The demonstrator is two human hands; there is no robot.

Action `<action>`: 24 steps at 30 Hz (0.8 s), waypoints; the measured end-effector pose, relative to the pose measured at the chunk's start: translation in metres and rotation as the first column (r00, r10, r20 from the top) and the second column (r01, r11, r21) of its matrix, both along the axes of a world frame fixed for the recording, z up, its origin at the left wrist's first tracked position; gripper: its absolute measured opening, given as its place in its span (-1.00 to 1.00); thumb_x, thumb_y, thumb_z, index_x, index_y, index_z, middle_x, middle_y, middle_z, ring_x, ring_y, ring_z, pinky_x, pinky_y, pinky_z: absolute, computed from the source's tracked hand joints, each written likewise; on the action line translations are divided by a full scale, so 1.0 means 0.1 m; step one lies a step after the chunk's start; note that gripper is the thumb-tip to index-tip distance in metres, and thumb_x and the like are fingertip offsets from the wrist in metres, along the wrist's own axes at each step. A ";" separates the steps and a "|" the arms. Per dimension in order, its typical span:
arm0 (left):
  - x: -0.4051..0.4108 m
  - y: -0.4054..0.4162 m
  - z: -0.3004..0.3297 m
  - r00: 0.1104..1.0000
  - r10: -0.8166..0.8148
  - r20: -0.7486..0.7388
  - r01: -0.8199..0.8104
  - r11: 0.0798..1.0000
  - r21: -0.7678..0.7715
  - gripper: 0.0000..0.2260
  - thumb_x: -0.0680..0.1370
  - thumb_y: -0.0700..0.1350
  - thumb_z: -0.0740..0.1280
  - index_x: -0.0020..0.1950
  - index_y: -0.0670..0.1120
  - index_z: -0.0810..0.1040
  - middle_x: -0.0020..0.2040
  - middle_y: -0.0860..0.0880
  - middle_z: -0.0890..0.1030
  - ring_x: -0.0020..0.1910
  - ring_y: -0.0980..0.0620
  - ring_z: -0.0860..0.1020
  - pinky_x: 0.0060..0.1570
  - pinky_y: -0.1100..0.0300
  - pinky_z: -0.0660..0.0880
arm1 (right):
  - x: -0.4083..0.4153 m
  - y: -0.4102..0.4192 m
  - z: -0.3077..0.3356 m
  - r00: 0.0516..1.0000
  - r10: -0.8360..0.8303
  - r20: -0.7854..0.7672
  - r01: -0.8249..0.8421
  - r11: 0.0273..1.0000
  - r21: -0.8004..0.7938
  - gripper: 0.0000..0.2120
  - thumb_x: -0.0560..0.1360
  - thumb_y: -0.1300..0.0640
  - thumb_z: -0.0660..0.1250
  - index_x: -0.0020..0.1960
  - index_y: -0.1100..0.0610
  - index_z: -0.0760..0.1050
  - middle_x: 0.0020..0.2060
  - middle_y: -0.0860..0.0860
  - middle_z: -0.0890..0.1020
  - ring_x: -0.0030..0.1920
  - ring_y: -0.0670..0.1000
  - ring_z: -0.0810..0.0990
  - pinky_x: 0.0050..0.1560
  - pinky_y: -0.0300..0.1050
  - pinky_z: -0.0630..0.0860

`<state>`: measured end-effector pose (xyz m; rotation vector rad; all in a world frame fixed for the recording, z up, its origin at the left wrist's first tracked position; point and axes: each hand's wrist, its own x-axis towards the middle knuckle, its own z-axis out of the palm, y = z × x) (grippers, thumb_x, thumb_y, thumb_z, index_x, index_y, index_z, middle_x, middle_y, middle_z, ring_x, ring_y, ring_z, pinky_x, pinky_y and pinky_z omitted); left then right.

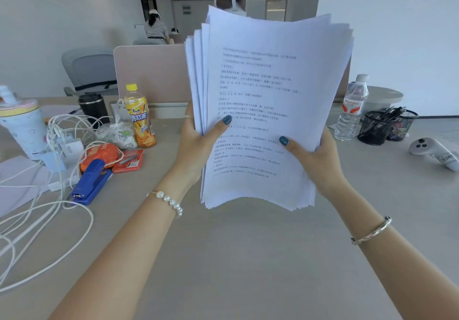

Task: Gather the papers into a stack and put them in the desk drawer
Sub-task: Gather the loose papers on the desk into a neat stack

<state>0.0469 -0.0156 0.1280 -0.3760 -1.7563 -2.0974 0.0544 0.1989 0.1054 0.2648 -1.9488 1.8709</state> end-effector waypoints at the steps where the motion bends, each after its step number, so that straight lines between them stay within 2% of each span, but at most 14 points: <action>1: 0.00 0.00 -0.02 1.000 0.004 0.006 -0.004 1.000 -0.008 -0.54 0.42 -0.22 0.46 0.27 -0.07 0.41 0.10 0.04 0.63 0.04 0.16 0.63 -0.08 0.32 0.56 | 0.02 0.01 0.00 1.000 0.024 0.003 -0.024 1.000 0.006 -0.60 0.36 0.18 0.49 0.09 -0.10 0.43 0.05 -0.12 0.60 0.02 -0.15 0.60 -0.04 -0.22 0.58; 3: 0.00 0.00 -0.17 0.998 -0.011 0.068 0.012 1.000 -0.023 -0.53 0.38 -0.21 0.49 0.24 -0.06 0.45 0.08 0.05 0.65 0.02 0.16 0.64 -0.09 0.32 0.57 | 0.05 0.03 -0.09 0.995 0.084 0.046 -0.086 0.996 0.038 -0.58 0.34 0.21 0.50 0.02 -0.17 0.44 -0.04 -0.22 0.62 -0.07 -0.26 0.62 -0.15 -0.33 0.60; 4: -0.01 -0.01 -0.29 0.993 -0.029 0.117 0.033 0.999 -0.033 -0.49 0.35 -0.18 0.52 0.26 -0.08 0.45 0.08 0.03 0.66 0.03 0.13 0.64 -0.06 0.27 0.58 | 0.06 0.05 -0.18 0.993 0.091 0.080 -0.096 0.994 0.050 -0.59 0.34 0.21 0.50 0.01 -0.17 0.44 -0.06 -0.23 0.62 -0.08 -0.25 0.63 -0.18 -0.34 0.59; 6: 0.00 -0.02 -0.57 0.971 -0.064 0.230 0.082 0.994 -0.067 -0.44 0.30 -0.09 0.54 0.26 -0.08 0.46 0.11 -0.01 0.66 0.06 0.04 0.65 -0.04 0.14 0.60 | 0.07 0.09 -0.39 0.988 0.073 0.137 -0.082 0.995 0.058 -0.65 0.36 0.20 0.49 -0.02 -0.14 0.47 -0.06 -0.16 0.63 -0.04 -0.13 0.62 -0.13 -0.27 0.55; 8: 0.02 -0.01 -0.76 0.948 -0.066 0.311 0.101 0.990 -0.098 -0.53 0.30 -0.05 0.55 0.17 -0.05 0.54 0.07 -0.01 0.69 0.05 0.01 0.65 -0.05 0.11 0.59 | 0.09 0.10 -0.54 0.980 0.054 0.193 -0.062 0.998 0.034 -0.73 0.39 0.17 0.46 -0.05 -0.12 0.48 -0.03 -0.07 0.64 -0.03 -0.03 0.62 -0.09 -0.17 0.55; 10: 0.05 0.03 -0.79 0.946 -0.031 0.323 0.063 0.994 -0.088 -0.73 0.35 -0.09 0.53 0.01 -0.02 0.61 -0.07 0.05 0.72 -0.03 0.03 0.67 -0.08 0.13 0.59 | 0.12 0.09 -0.55 0.979 0.044 0.199 -0.048 0.999 0.013 -0.78 0.42 0.16 0.43 -0.07 -0.13 0.47 -0.06 -0.09 0.64 -0.06 -0.06 0.62 -0.18 -0.26 0.56; 12: 0.06 0.08 -0.71 0.957 -0.011 0.289 0.026 0.999 -0.045 -0.81 0.37 -0.14 0.50 -0.06 0.00 0.60 -0.21 0.15 0.72 -0.13 0.11 0.68 -0.11 0.16 0.62 | 0.13 0.10 -0.48 0.988 0.019 0.151 -0.019 1.000 0.004 -0.77 0.44 0.17 0.41 -0.08 -0.14 0.46 -0.10 -0.16 0.62 -0.09 -0.15 0.61 -0.25 -0.35 0.56; 13: 0.06 0.10 -0.67 0.964 -0.024 0.266 0.029 0.999 -0.015 -0.79 0.38 -0.16 0.49 -0.04 0.00 0.58 -0.21 0.16 0.71 -0.15 0.14 0.67 -0.13 0.17 0.62 | 0.14 0.11 -0.45 0.992 -0.001 0.128 0.001 1.000 -0.003 -0.76 0.44 0.17 0.41 -0.08 -0.15 0.46 -0.10 -0.17 0.62 -0.09 -0.16 0.61 -0.21 -0.33 0.57; 15: 0.07 0.13 -0.67 0.963 -0.080 0.259 0.079 0.997 0.015 -0.73 0.40 -0.16 0.48 0.07 -0.02 0.58 -0.09 0.11 0.72 -0.08 0.11 0.68 -0.13 0.18 0.62 | 0.16 0.15 -0.46 0.993 -0.042 0.111 0.043 0.999 -0.010 -0.75 0.43 0.15 0.42 -0.04 -0.15 0.46 -0.07 -0.17 0.62 -0.04 -0.12 0.61 -0.10 -0.20 0.56; 17: 0.12 0.19 -0.77 0.936 -0.140 0.322 0.149 0.989 -0.002 -0.78 0.41 -0.12 0.46 0.05 0.00 0.62 -0.02 0.04 0.72 0.00 0.04 0.67 -0.11 0.17 0.60 | 0.21 0.17 -0.59 0.984 -0.053 0.170 0.052 0.999 0.006 -0.73 0.41 0.13 0.44 0.05 -0.07 0.48 -0.05 -0.15 0.63 0.01 -0.07 0.61 -0.08 -0.15 0.54; 20: 0.16 0.27 -0.86 0.922 -0.132 0.365 0.146 0.989 -0.010 -0.90 0.44 -0.10 0.44 -0.06 0.03 0.65 -0.08 0.06 0.72 -0.01 0.02 0.67 -0.10 0.18 0.60 | 0.34 0.21 -0.75 0.962 -0.007 0.274 0.002 1.000 0.020 -0.73 0.40 0.11 0.45 0.07 -0.04 0.51 -0.05 -0.13 0.65 0.02 -0.07 0.63 -0.16 -0.24 0.53; 24: 0.20 0.49 -0.71 0.936 -0.131 0.327 0.147 0.989 -0.023 -0.93 0.44 -0.07 0.43 -0.09 0.02 0.66 -0.14 0.09 0.72 -0.05 0.06 0.67 -0.08 0.13 0.60 | 0.49 0.44 -0.59 0.971 -0.049 0.235 0.056 0.998 -0.026 -0.77 0.42 0.10 0.43 0.03 -0.09 0.50 -0.04 -0.13 0.64 -0.04 -0.10 0.63 -0.17 -0.24 0.53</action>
